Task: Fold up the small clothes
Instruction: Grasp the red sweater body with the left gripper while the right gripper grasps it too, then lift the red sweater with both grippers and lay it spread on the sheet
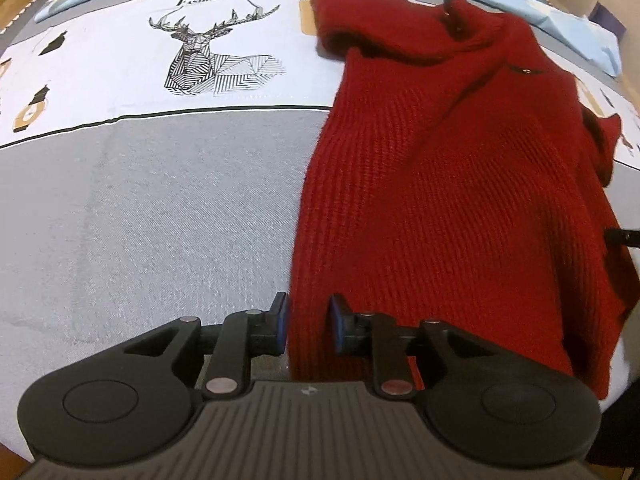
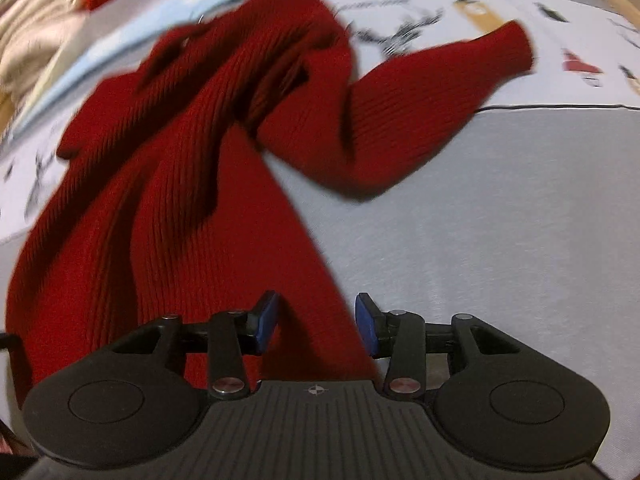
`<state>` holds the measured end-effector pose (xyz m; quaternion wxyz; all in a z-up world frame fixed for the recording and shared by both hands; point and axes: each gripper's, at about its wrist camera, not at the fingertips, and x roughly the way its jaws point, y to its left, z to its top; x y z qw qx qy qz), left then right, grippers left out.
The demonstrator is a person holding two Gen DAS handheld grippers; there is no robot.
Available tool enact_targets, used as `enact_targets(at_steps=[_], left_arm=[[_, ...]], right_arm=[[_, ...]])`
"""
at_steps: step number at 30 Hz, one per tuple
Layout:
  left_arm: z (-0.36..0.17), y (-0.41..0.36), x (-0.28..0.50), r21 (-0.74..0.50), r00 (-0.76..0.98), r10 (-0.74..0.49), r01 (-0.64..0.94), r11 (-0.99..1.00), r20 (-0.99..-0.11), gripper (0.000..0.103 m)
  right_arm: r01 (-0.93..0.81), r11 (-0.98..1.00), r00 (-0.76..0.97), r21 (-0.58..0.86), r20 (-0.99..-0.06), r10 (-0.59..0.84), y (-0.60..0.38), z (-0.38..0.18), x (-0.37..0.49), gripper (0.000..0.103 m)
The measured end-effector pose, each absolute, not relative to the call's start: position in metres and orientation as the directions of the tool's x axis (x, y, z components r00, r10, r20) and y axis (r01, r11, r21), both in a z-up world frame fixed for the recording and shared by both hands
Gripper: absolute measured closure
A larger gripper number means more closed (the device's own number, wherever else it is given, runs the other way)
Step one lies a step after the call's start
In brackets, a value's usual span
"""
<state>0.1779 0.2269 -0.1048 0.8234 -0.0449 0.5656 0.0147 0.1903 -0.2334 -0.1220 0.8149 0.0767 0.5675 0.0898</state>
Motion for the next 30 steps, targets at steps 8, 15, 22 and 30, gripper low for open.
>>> enact_targets(at_steps=[8,15,22,30], left_arm=[[-0.080,0.205,0.174,-0.147,0.414,-0.144,0.024,0.989,-0.899,0.098],[-0.093,0.158,0.151,0.040,0.273,-0.020,0.211,0.977,-0.962,0.098],[-0.082,0.148,0.137,0.186,0.247,0.129,0.222,0.957,-0.960,0.098],[-0.044,0.137,0.132,0.102,0.513,0.002,0.166,0.981,-0.859,0.097]], right_arm=[[0.026,0.977,0.558,0.211,-0.814,0.161,-0.287,-0.068,0.172,0.090],[0.106,0.987,0.427,0.118,-0.902,0.062,-0.355,-0.074,0.135,0.090],[-0.057,0.991,0.402,0.118,-0.906,0.131,-0.335,-0.075,0.129,0.074],[0.139,0.946,0.568,0.293,-0.806,0.166,-0.360,-0.058,0.136,0.082]])
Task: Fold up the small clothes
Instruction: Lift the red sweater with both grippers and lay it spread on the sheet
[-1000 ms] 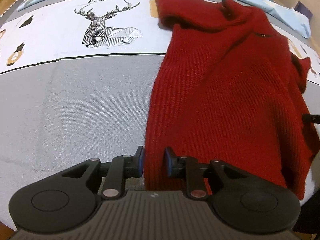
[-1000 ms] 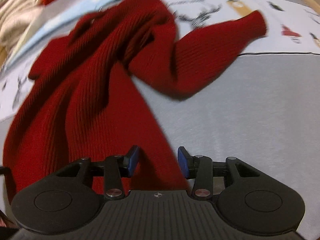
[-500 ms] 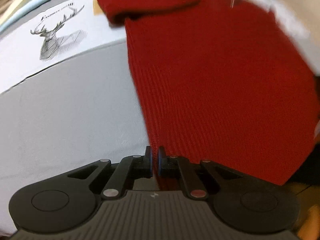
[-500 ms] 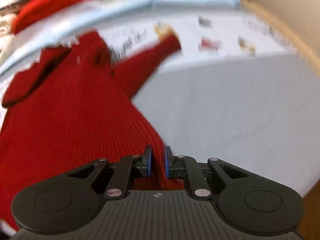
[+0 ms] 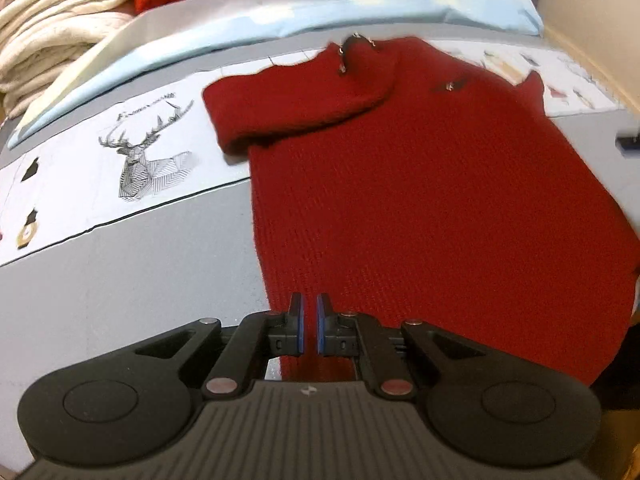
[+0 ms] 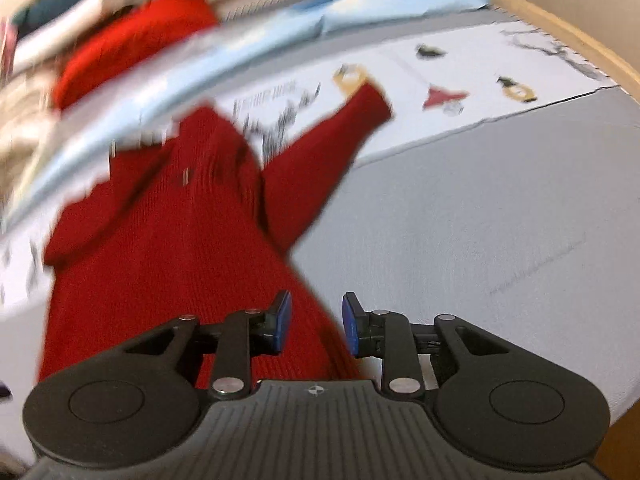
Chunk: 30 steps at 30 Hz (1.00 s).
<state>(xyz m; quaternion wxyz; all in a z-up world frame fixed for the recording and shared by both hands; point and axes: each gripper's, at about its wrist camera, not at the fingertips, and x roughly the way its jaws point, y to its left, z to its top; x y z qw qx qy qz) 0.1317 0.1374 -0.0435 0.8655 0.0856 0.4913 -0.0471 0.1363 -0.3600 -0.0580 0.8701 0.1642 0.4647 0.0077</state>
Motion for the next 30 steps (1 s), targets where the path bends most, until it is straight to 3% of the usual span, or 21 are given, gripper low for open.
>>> enact_targets(at_steps=[3,7,10,13,16,19,20,21,22,27,30], left_arm=[[-0.023,0.136,0.149,0.077,0.595,-0.021,0.140,0.987,-0.803,0.097],[0.008,0.137,0.202,-0.016,0.625,-0.019,0.011,1.000,-0.780,0.097],[0.016,0.136,0.241,-0.047,0.638,-0.001,-0.054,0.997,-0.770,0.096],[0.011,0.132,0.260,-0.075,0.695,-0.004,-0.072,0.995,-0.719,0.096],[-0.011,0.127,0.282,-0.016,0.631,0.074,-0.135,0.991,-0.772,0.096],[-0.007,0.119,0.303,-0.075,0.656,0.032,-0.135,0.988,-0.754,0.096],[-0.005,0.115,0.304,-0.066,0.669,0.035,-0.125,0.990,-0.742,0.096],[-0.008,0.113,0.308,-0.043,0.676,0.047,-0.116,0.992,-0.735,0.096],[-0.010,0.109,0.309,-0.017,0.676,0.061,-0.107,0.994,-0.735,0.096],[-0.018,0.102,0.316,-0.017,0.649,0.061,-0.113,0.993,-0.759,0.096],[-0.019,0.103,0.318,-0.014,0.653,0.064,-0.114,0.993,-0.754,0.096]], right_arm=[[0.184,0.923,0.642,0.339,-0.752,0.148,-0.363,-0.051,0.144,0.086],[0.212,0.891,0.650,0.401,-0.738,0.178,-0.360,-0.058,0.176,0.082],[0.221,0.885,0.611,0.410,-0.765,0.202,-0.348,-0.078,0.208,0.067],[0.262,0.878,0.559,0.400,-0.805,0.199,-0.343,-0.104,0.229,0.063],[0.294,0.866,0.526,0.405,-0.825,0.207,-0.342,-0.127,0.252,0.057],[0.301,0.871,0.517,0.387,-0.834,0.192,-0.340,-0.144,0.270,0.056],[0.301,0.872,0.516,0.386,-0.835,0.192,-0.340,-0.149,0.276,0.057],[0.293,0.875,0.525,0.385,-0.830,0.189,-0.341,-0.151,0.281,0.068],[0.277,0.882,0.540,0.380,-0.821,0.184,-0.340,-0.151,0.286,0.092],[0.109,0.918,0.628,0.380,-0.743,0.233,-0.350,-0.127,0.316,0.094],[0.103,0.948,0.769,0.300,-0.628,0.115,-0.383,-0.082,0.326,0.095]])
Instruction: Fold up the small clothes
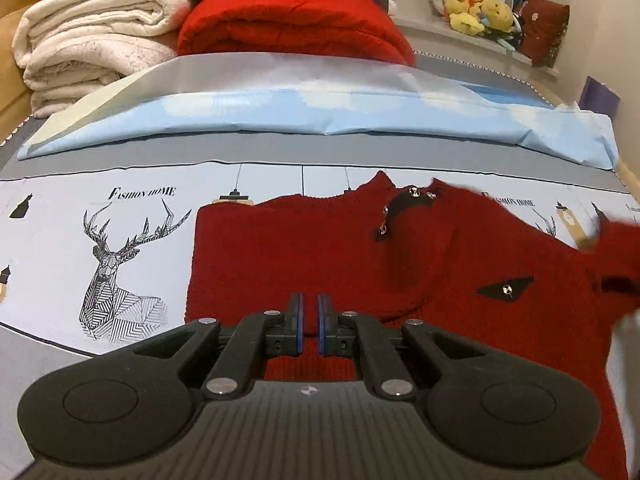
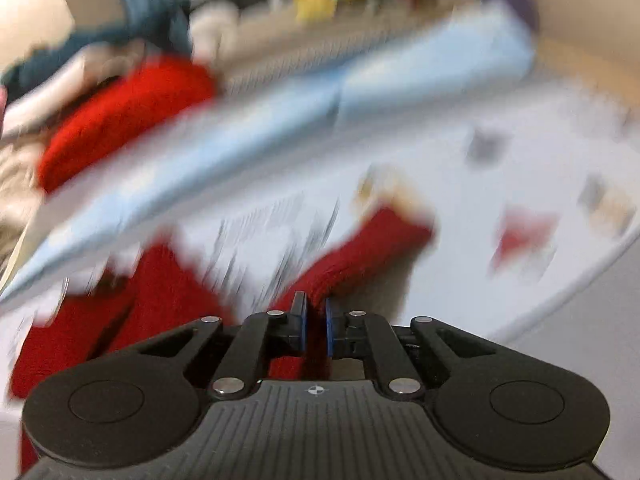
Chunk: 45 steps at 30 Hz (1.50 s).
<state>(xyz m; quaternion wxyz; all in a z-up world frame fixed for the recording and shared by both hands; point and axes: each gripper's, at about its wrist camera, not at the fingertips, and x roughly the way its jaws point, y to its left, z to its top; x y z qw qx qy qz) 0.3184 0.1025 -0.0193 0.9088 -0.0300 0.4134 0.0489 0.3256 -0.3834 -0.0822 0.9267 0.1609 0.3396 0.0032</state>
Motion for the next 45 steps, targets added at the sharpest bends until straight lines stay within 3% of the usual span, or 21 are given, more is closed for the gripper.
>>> enact_targets(at_steps=[3,5,8,10,12,14,15,16,19,21,24,26,27,29,31,33,34,45], left_arm=[[-0.023,0.102,0.321,-0.007,0.653,0.059,-0.098,0.995,-0.755,0.096],[-0.027,0.102,0.323,0.001,0.646,0.058,-0.089,0.996,-0.761,0.096],[-0.033,0.103,0.326,-0.001,0.633,0.058,-0.093,0.996,-0.772,0.096],[-0.036,0.104,0.328,-0.005,0.624,0.060,-0.102,0.995,-0.780,0.096],[-0.039,0.103,0.328,-0.018,0.617,0.051,-0.105,0.994,-0.785,0.096],[-0.042,0.102,0.329,-0.030,0.610,0.039,-0.103,0.994,-0.791,0.096],[-0.043,0.101,0.329,-0.034,0.609,0.034,-0.100,0.994,-0.793,0.096],[-0.044,0.100,0.329,-0.034,0.608,0.032,-0.097,0.995,-0.794,0.096],[-0.046,0.097,0.329,-0.029,0.600,0.033,-0.093,0.995,-0.799,0.096],[-0.047,0.098,0.329,-0.037,0.599,0.028,-0.096,0.995,-0.800,0.096],[-0.047,0.098,0.331,-0.043,0.597,0.026,-0.101,0.994,-0.802,0.096],[-0.047,0.099,0.332,-0.052,0.596,0.019,-0.101,0.994,-0.803,0.096],[-0.047,0.099,0.333,-0.055,0.596,0.016,-0.102,0.993,-0.803,0.096],[-0.046,0.098,0.334,-0.059,0.596,0.014,-0.103,0.993,-0.803,0.096],[-0.047,0.099,0.336,-0.063,0.592,0.016,-0.112,0.992,-0.806,0.096],[-0.048,0.100,0.337,-0.065,0.589,0.017,-0.119,0.991,-0.808,0.096],[-0.048,0.100,0.337,-0.065,0.588,0.019,-0.121,0.991,-0.809,0.096],[-0.040,0.105,0.337,-0.092,0.599,-0.008,-0.109,0.990,-0.800,0.096]], right_arm=[[0.350,0.907,0.845,0.234,-0.496,-0.198,-0.446,-0.056,0.317,0.095],[0.508,0.823,0.790,0.253,-0.518,-0.329,-0.489,-0.069,0.312,0.092],[0.592,0.739,0.682,0.322,-0.689,-0.246,-0.528,-0.124,0.311,0.088],[0.613,0.719,0.645,0.326,-0.733,-0.217,-0.532,-0.149,0.307,0.086],[0.614,0.711,0.639,0.341,-0.744,-0.195,-0.531,-0.160,0.307,0.071],[0.604,0.703,0.653,0.376,-0.739,-0.166,-0.533,-0.164,0.309,0.073],[0.604,0.703,0.655,0.376,-0.736,-0.169,-0.533,-0.164,0.310,0.085],[0.603,0.705,0.656,0.372,-0.734,-0.174,-0.533,-0.164,0.312,0.090],[0.611,0.699,0.670,0.371,-0.713,-0.208,-0.534,-0.163,0.308,0.093],[0.646,0.695,0.639,0.315,-0.721,-0.267,-0.532,-0.158,0.310,0.092],[0.754,0.651,0.467,0.093,-0.773,-0.430,-0.515,-0.144,0.319,0.078],[0.780,0.624,0.417,-0.054,-0.698,-0.581,-0.493,-0.121,0.325,0.076],[0.760,0.649,0.469,-0.036,-0.660,-0.587,-0.483,-0.109,0.326,0.076],[0.633,0.770,0.630,0.080,-0.632,-0.452,-0.462,-0.093,0.337,0.074],[0.430,0.877,0.731,0.212,-0.652,-0.201,-0.440,-0.089,0.356,0.070],[0.288,0.927,0.749,0.240,-0.659,-0.062,-0.408,-0.092,0.375,0.058],[0.247,0.946,0.744,0.212,-0.667,-0.044,-0.395,-0.094,0.384,0.054],[0.034,0.989,0.553,0.141,-0.827,0.099,-0.307,-0.147,0.475,0.053]])
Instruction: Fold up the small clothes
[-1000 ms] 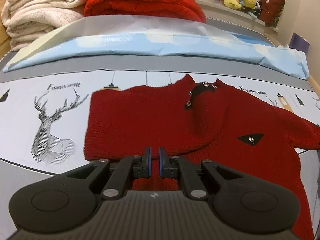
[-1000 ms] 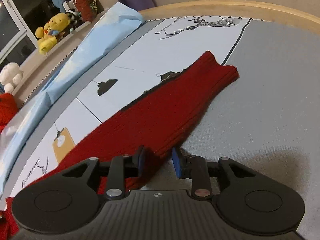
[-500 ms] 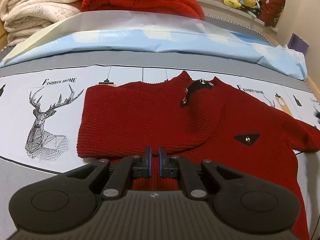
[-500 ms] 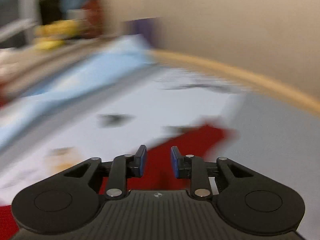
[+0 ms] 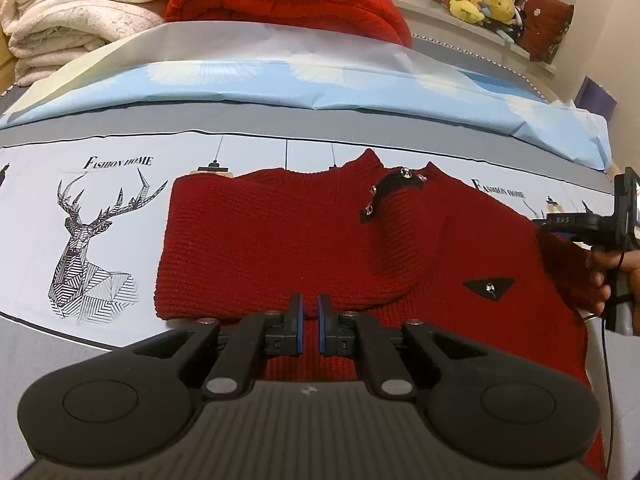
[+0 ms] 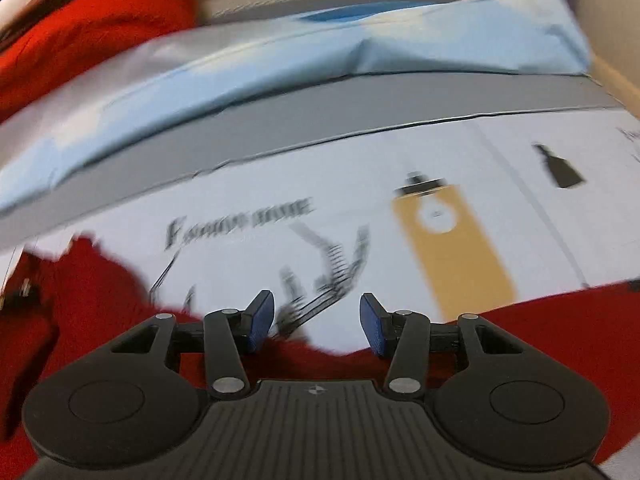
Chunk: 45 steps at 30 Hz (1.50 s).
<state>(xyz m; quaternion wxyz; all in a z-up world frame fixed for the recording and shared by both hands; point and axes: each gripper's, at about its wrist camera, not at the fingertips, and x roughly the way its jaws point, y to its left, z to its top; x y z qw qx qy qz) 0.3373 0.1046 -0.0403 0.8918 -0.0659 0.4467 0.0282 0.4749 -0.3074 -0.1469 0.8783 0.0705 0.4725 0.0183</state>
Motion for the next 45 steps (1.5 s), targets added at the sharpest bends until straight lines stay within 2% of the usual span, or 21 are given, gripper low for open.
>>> enact_targets(at_steps=[6,12,15,19,24,26,27,28,30,32,33,34,35,37,38,41,42,43,44,45], left_arm=[[-0.037,0.108,0.336,-0.108,0.606,-0.023,-0.104,0.989,-0.796,0.096],[-0.033,0.114,0.336,-0.137,0.612,-0.035,-0.121,0.983,-0.790,0.096],[-0.033,0.114,0.337,-0.148,0.612,-0.043,-0.122,0.981,-0.790,0.096],[-0.034,0.112,0.338,-0.152,0.611,-0.049,-0.118,0.981,-0.790,0.096],[-0.035,0.111,0.338,-0.154,0.611,-0.050,-0.119,0.981,-0.790,0.096],[-0.035,0.111,0.338,-0.154,0.610,-0.050,-0.119,0.981,-0.791,0.096],[-0.035,0.111,0.338,-0.155,0.610,-0.051,-0.120,0.981,-0.791,0.096],[-0.035,0.111,0.338,-0.157,0.611,-0.052,-0.119,0.980,-0.790,0.096],[-0.034,0.111,0.338,-0.157,0.614,-0.053,-0.118,0.980,-0.788,0.096],[-0.033,0.111,0.338,-0.159,0.617,-0.052,-0.119,0.980,-0.786,0.096],[-0.033,0.112,0.338,-0.161,0.618,-0.053,-0.120,0.980,-0.784,0.096],[-0.033,0.112,0.338,-0.163,0.619,-0.054,-0.121,0.979,-0.784,0.096],[-0.033,0.113,0.337,-0.165,0.619,-0.055,-0.122,0.979,-0.784,0.096],[-0.033,0.114,0.337,-0.168,0.617,-0.057,-0.123,0.978,-0.785,0.096],[-0.032,0.115,0.338,-0.170,0.618,-0.057,-0.124,0.978,-0.784,0.096],[-0.031,0.118,0.339,-0.175,0.619,-0.056,-0.133,0.976,-0.783,0.096],[-0.031,0.119,0.339,-0.176,0.620,-0.056,-0.135,0.975,-0.783,0.096],[-0.030,0.120,0.339,-0.178,0.620,-0.056,-0.136,0.975,-0.782,0.096],[-0.030,0.122,0.339,-0.179,0.620,-0.054,-0.141,0.974,-0.782,0.096],[-0.030,0.123,0.339,-0.181,0.621,-0.052,-0.146,0.973,-0.782,0.096]], right_arm=[[-0.137,0.961,0.553,0.240,-0.787,0.275,-0.280,-0.138,0.453,0.054],[-0.211,0.937,0.501,0.277,-0.793,0.347,-0.273,-0.138,0.453,0.054],[-0.309,0.926,0.467,0.216,-0.814,0.345,-0.262,-0.139,0.447,0.054],[-0.454,0.889,0.479,0.060,-0.825,0.300,-0.245,-0.140,0.431,0.055],[-0.464,0.885,0.515,-0.024,-0.820,0.248,-0.235,-0.143,0.428,0.056],[-0.477,0.879,0.516,-0.027,-0.817,0.255,-0.233,-0.144,0.428,0.073],[-0.497,0.868,0.513,-0.025,-0.815,0.270,-0.232,-0.144,0.427,0.090],[-0.528,0.848,0.506,-0.035,-0.816,0.281,-0.230,-0.143,0.426,0.096],[-0.566,0.823,0.498,-0.043,-0.814,0.299,-0.230,-0.138,0.428,0.098],[-0.490,0.871,0.569,-0.029,-0.768,0.295,-0.245,-0.122,0.437,0.099],[-0.366,0.926,0.676,-0.096,-0.711,0.194,-0.255,-0.113,0.443,0.099],[-0.252,0.958,0.744,-0.139,-0.660,0.100,-0.262,-0.108,0.445,0.103],[-0.138,0.980,0.785,-0.146,-0.619,0.018,-0.270,-0.105,0.448,0.103],[-0.032,0.979,0.789,-0.200,-0.607,-0.098,-0.272,-0.110,0.450,0.099],[-0.028,0.985,0.785,-0.169,-0.614,-0.083,-0.274,-0.111,0.447,0.099],[-0.108,0.994,0.819,-0.011,-0.568,0.083,-0.277,-0.108,0.422,0.099],[-0.158,0.987,0.793,0.012,-0.594,0.134,-0.275,-0.117,0.417,0.098],[-0.195,0.981,0.736,0.015,-0.658,0.156,-0.274,-0.128,0.417,0.098],[-0.223,0.973,0.663,-0.055,-0.741,0.110,-0.269,-0.147,0.419,0.098],[-0.226,0.962,0.675,-0.152,-0.737,0.042,-0.266,-0.155,0.415,0.096]])
